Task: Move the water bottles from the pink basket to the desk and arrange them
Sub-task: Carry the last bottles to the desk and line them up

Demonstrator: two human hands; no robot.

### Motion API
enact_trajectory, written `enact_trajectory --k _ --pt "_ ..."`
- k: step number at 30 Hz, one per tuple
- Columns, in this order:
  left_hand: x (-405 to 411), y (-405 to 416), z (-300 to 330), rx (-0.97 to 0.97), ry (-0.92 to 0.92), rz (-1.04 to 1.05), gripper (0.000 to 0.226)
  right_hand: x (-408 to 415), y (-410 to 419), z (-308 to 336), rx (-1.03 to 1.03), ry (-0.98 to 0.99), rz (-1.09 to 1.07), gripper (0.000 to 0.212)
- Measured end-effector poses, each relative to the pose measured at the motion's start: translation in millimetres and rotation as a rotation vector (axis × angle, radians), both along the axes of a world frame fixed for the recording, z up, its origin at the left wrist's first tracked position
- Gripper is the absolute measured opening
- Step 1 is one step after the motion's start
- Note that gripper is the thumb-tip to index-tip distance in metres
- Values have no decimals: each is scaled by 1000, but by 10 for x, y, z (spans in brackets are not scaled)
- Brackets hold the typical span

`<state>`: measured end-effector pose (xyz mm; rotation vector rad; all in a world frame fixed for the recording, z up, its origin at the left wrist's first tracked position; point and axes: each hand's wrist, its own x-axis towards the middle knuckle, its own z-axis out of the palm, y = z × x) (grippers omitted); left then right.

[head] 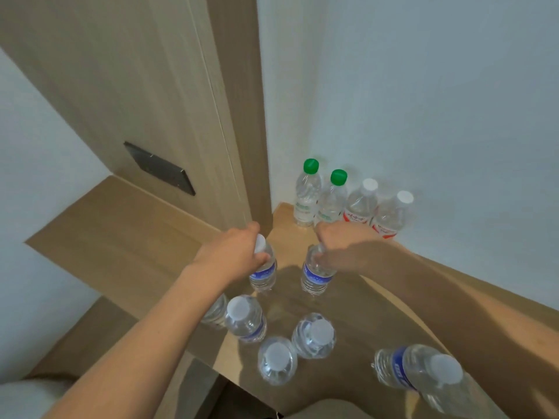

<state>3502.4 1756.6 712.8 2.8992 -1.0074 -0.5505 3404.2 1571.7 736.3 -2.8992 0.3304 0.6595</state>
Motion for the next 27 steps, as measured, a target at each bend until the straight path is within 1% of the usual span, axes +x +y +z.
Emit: enact_trajectory --k 3,8,12,20,27 --pt "22 -29 -28 -44 1 -7 28 -36 -66 -32 1 -23 -4 25" --pt "94 -152 -7 -84 -8 -8 24 -101 -245 -106 89 -155 -62 27" --pt "167 -332 77 -112 -40 -6 29 -111 -413 -134 116 -169 -98 20" --pt "283 -852 238 -146 -60 -13 40 121 -642 -191 115 -230 -137 26" --pt "434 -1205 144 -196 -29 -25 32 375 -744 -249 99 -214 -96 23"
